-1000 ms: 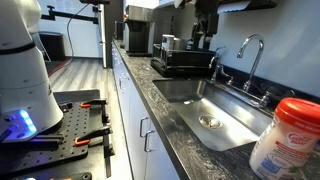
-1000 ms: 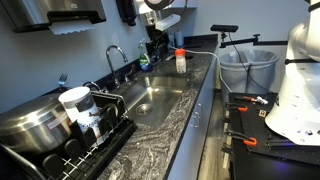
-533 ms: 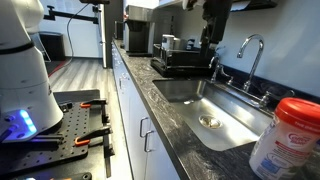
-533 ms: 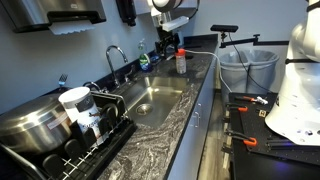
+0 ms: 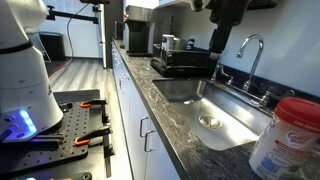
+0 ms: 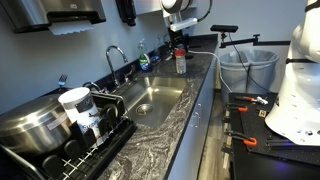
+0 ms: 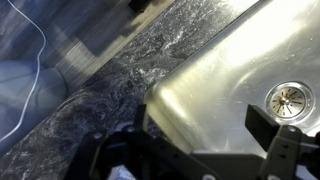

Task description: Pick up the bottle and put it on the left side of the counter

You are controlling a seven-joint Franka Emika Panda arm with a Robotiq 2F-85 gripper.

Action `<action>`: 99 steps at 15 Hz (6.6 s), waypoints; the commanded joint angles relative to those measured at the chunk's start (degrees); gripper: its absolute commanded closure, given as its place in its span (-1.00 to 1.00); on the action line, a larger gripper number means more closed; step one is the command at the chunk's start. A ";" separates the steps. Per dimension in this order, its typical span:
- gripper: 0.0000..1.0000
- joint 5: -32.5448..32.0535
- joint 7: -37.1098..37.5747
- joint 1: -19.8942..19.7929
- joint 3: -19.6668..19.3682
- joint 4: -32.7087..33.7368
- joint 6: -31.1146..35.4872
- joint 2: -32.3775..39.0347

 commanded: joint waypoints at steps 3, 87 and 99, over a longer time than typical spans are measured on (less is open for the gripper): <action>-1.00 0.27 -0.05 0.20 0.42 0.15 -0.17 -0.06; -0.11 9.95 -0.71 -7.25 -7.34 12.61 13.29 12.15; -0.11 7.01 -9.27 -3.35 -3.36 2.17 12.74 -3.93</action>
